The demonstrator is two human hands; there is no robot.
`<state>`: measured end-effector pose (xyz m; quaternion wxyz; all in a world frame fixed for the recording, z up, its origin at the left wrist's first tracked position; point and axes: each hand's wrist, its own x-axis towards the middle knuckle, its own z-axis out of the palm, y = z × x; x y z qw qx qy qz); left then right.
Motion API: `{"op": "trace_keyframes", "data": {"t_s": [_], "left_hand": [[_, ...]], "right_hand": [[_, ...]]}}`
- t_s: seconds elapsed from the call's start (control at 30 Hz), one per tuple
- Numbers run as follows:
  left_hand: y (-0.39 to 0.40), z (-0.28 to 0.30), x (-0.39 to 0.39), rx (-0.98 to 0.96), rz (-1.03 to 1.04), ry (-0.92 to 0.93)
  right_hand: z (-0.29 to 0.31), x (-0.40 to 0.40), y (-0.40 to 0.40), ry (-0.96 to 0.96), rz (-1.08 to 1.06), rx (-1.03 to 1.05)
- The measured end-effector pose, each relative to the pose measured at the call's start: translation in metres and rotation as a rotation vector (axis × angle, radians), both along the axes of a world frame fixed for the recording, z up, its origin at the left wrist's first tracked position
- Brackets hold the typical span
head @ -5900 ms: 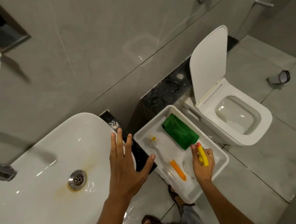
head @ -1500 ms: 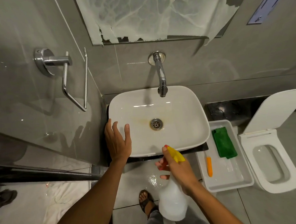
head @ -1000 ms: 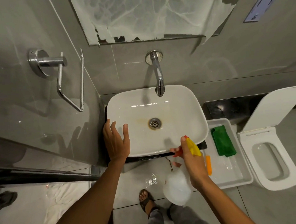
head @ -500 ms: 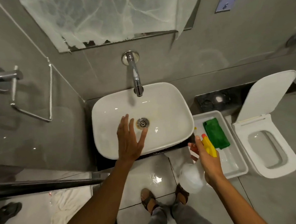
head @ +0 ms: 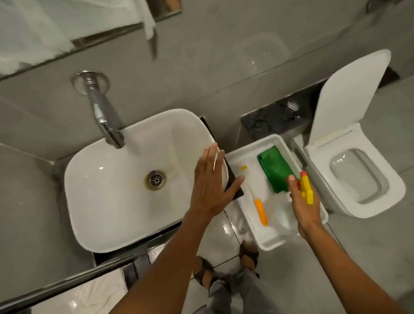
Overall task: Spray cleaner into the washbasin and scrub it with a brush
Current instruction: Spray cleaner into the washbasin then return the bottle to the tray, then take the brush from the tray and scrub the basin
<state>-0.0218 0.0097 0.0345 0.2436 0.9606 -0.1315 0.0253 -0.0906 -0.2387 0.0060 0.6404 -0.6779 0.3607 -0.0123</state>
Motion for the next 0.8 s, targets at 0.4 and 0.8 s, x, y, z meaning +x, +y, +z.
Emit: {"op": "trace_keyframes", "data": {"t_s": [0.4, 0.8], "left_hand": [[-0.020, -0.023, 0.017, 0.228, -0.058, 0.032], [-0.025, -0.016, 0.017, 0.224, -0.038, 0.101]], "right_hand": [[-0.110, 0.024, -0.062, -0.034, -0.051, 0.002], [-0.143, -0.006, -0.079, -0.009, -0.074, -0.174]]}}
